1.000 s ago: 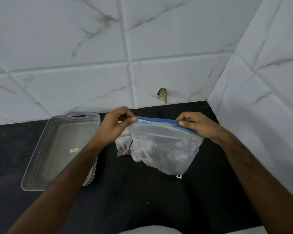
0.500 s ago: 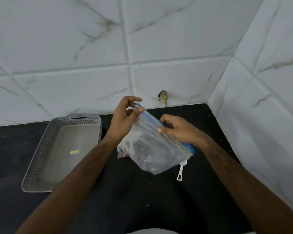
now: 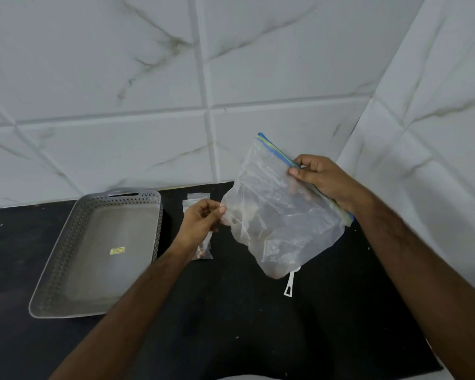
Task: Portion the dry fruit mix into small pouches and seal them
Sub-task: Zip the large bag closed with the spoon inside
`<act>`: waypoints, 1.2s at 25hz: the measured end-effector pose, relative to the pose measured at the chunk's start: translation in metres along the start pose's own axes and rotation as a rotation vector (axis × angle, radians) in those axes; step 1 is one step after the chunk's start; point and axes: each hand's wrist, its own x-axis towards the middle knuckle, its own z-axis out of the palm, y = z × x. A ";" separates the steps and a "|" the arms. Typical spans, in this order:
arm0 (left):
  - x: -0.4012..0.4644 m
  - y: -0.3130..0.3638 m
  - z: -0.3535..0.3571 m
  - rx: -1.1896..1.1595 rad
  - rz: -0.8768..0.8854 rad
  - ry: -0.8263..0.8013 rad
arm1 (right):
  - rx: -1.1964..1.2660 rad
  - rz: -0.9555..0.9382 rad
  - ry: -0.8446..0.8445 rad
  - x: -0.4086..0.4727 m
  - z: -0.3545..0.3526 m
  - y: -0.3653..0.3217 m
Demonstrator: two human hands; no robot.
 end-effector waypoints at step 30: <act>0.023 -0.022 -0.045 0.114 0.031 0.049 | -0.257 0.074 0.259 0.086 0.023 0.027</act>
